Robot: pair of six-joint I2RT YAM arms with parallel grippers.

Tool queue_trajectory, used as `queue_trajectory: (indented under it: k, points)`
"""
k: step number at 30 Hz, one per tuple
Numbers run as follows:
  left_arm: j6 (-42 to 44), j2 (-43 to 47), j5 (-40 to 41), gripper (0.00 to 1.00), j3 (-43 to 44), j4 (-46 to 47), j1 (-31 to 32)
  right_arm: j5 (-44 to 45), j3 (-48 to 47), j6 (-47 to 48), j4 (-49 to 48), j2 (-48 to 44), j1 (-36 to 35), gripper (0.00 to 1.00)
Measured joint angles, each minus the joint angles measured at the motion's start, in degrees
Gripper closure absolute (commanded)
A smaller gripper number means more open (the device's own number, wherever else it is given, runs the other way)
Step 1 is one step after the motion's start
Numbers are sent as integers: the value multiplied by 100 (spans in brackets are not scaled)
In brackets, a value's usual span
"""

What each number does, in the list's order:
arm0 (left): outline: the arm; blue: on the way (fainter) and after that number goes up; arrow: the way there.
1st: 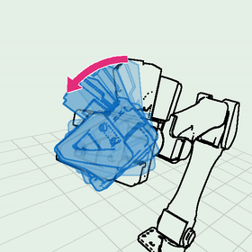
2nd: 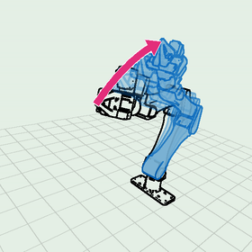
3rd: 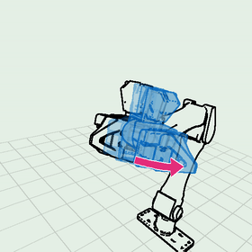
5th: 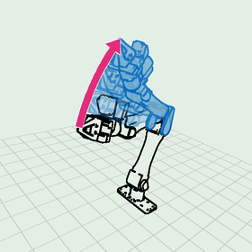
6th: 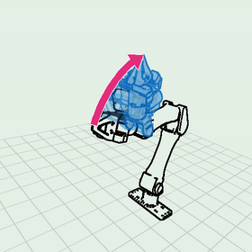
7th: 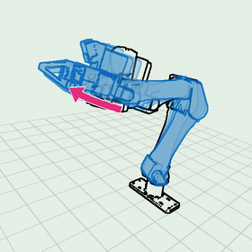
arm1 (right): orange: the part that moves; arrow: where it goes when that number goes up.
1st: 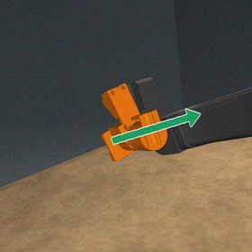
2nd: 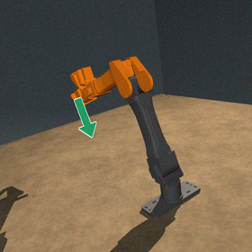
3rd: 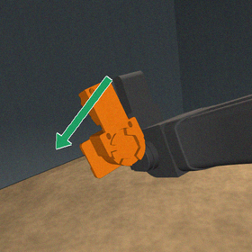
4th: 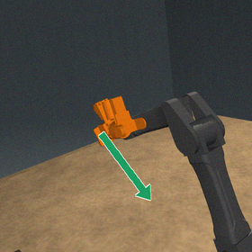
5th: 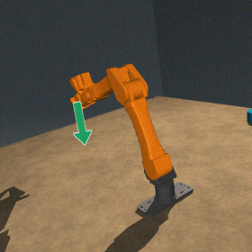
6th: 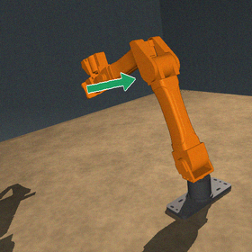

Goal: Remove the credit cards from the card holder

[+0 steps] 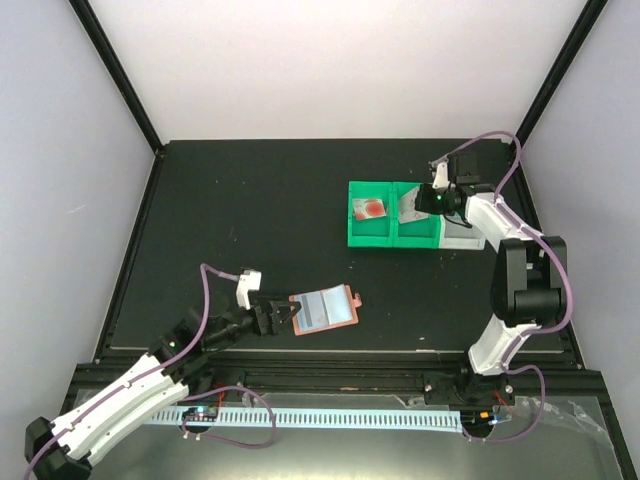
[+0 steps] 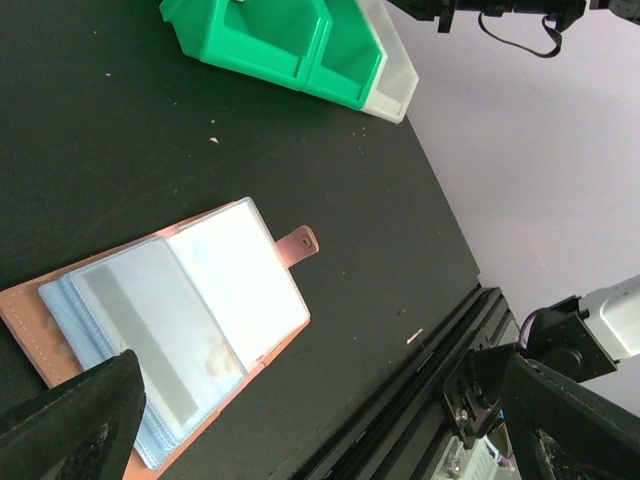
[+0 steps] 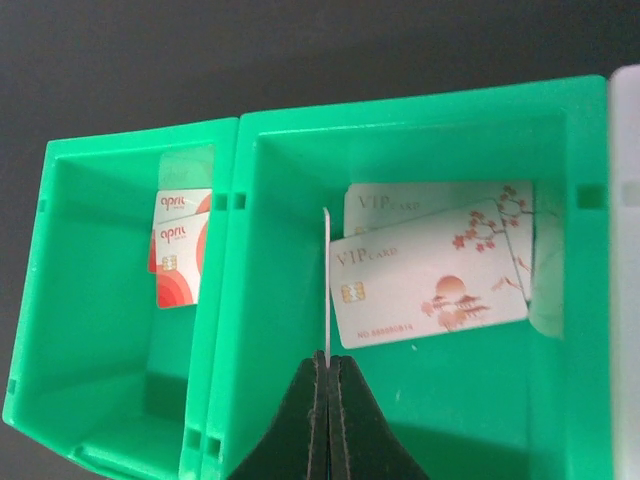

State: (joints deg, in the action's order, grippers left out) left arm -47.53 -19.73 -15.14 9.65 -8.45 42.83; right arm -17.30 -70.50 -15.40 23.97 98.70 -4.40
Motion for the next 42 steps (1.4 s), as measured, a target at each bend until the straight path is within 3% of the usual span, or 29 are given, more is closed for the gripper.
queue_trajectory:
  k: [12, 27, 42]
  points:
    - [-221, -103, 66, 1, 0, 118, 0, -514, -249, 66, -87, 564, 0, 99]
    - [-214, -177, 345, 1, 411, -109, 0, -302, -570, 247, -28, 1102, 0, 81]
    - [-219, -520, 748, 1, 413, -807, 0, 177, -761, -13, 120, 1060, 0, 71]
